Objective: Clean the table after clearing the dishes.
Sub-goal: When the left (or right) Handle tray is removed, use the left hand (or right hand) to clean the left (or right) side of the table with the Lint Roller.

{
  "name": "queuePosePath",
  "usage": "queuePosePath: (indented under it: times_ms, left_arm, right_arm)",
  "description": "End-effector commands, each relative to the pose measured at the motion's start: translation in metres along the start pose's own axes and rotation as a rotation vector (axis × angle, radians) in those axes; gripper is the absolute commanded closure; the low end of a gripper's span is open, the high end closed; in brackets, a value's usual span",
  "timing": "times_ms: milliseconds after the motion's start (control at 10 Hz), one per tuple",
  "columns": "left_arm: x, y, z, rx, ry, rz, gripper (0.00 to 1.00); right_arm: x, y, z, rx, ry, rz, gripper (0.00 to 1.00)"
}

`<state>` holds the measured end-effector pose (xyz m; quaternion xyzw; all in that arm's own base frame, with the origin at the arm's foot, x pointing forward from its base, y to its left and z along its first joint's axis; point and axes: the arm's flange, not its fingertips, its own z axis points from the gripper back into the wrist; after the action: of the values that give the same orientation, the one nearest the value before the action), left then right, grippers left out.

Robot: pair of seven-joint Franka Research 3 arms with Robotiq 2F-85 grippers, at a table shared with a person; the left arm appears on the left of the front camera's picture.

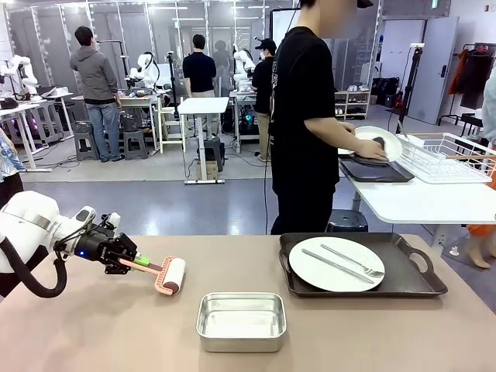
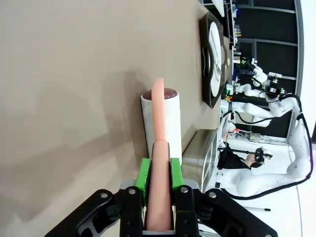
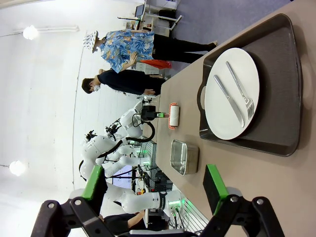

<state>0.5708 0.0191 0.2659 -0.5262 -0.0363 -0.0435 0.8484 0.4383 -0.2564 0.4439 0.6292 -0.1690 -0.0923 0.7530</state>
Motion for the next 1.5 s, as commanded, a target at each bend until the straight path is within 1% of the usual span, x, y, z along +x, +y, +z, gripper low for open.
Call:
queuePosePath:
  times_ms: [0,100,300,600,900,1100,1400]
  left_arm:
    - [-0.004,0.005,0.013,0.115,-0.001,0.01,0.79]
    - [-0.007,0.005,0.024,0.161,0.006,0.017,0.79]
    - [-0.013,0.005,0.045,0.273,0.041,-0.01,0.79]
    - [-0.015,0.011,0.069,0.406,0.032,0.018,0.79]
    - [-0.017,0.02,0.094,0.628,-0.006,0.049,0.79]
    - [-0.019,0.024,0.099,0.744,-0.025,0.064,0.79]
    - [-0.022,0.023,0.101,0.902,-0.01,0.104,0.79]
  right_arm:
    - [-0.001,0.004,0.0,0.001,-0.001,0.007,0.0]
    - [-0.001,0.004,0.0,0.001,-0.001,0.007,0.0]
    - [-0.001,0.004,0.0,0.001,-0.001,0.007,0.0]
    - [-0.001,0.004,0.0,0.001,-0.001,0.007,0.0]
    - [-0.001,0.004,0.0,0.001,-0.001,0.007,0.0]
    - [-0.001,0.004,0.0,0.001,-0.001,0.007,0.0]
    - [-0.001,0.004,0.0,0.001,-0.001,0.007,0.0]
